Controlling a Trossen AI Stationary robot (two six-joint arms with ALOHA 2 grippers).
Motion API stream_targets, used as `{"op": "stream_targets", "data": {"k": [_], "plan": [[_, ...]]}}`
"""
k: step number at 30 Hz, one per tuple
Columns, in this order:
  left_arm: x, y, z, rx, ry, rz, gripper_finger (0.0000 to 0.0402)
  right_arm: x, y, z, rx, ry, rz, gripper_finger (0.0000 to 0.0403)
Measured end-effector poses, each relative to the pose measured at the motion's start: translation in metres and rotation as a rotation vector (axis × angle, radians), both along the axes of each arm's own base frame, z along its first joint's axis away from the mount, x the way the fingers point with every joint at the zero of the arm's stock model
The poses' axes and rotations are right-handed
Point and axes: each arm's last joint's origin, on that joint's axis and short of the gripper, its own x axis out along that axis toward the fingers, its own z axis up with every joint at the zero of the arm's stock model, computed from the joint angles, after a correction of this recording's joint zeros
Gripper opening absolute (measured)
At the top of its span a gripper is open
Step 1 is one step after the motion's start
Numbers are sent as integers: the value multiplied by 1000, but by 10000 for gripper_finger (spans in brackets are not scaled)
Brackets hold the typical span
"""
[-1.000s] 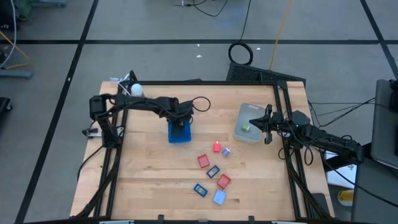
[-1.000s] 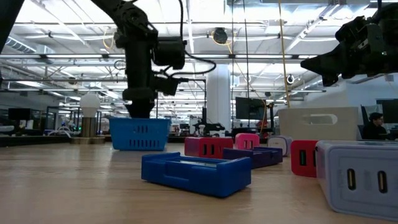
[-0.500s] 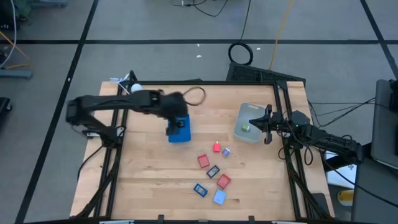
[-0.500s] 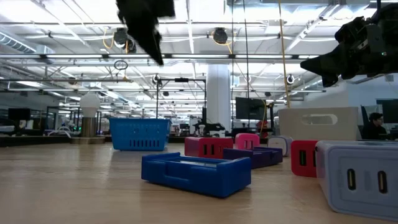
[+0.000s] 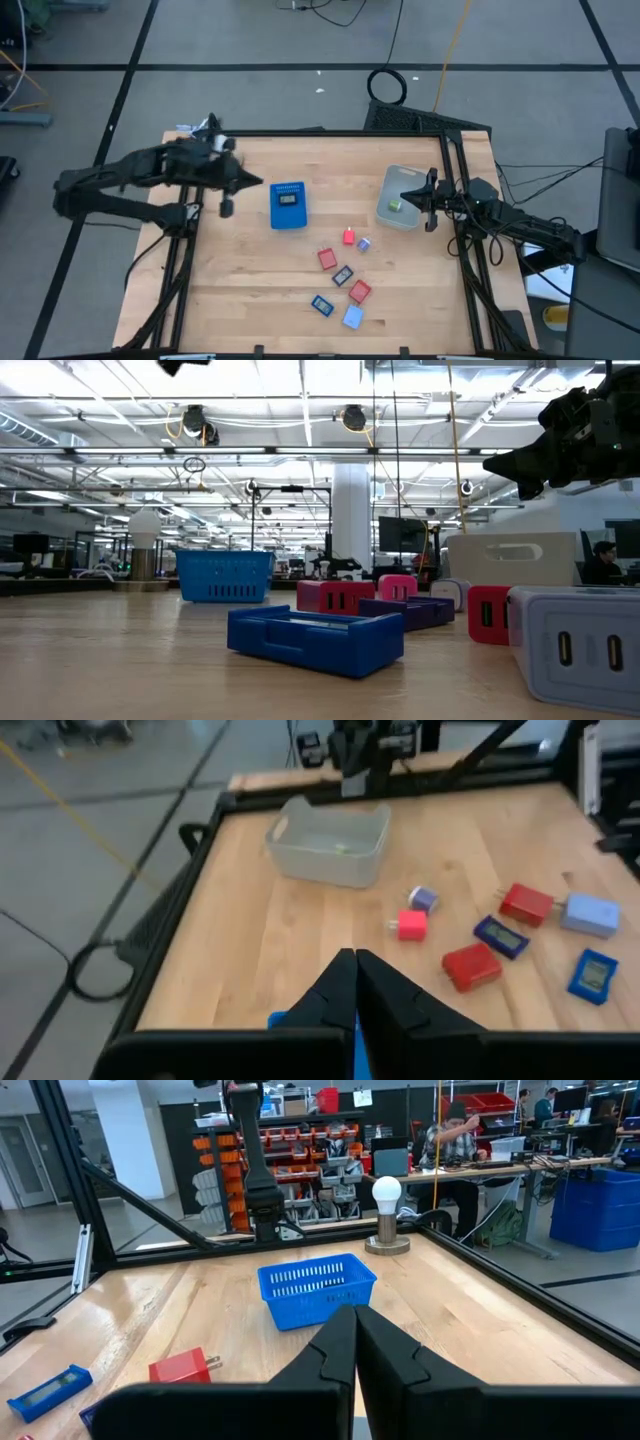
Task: Pick & Place Office items
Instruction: Put the pink charger adapter into the white bin
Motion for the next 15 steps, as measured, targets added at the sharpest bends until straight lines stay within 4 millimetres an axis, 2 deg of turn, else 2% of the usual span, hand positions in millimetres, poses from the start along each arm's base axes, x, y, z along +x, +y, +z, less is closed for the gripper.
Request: {"op": "stream_targets", "data": {"k": [7,11,15], "plan": [[-35,-6,-43,23,-183,-52,3,0,0,0,0,0,-1,0],[-40,-10,-75,52,-303,-173,8,0,0,0,0,0,-1,0],[-44,-9,-101,36,-356,-155,2,0,0,0,0,0,-2,0]]}}
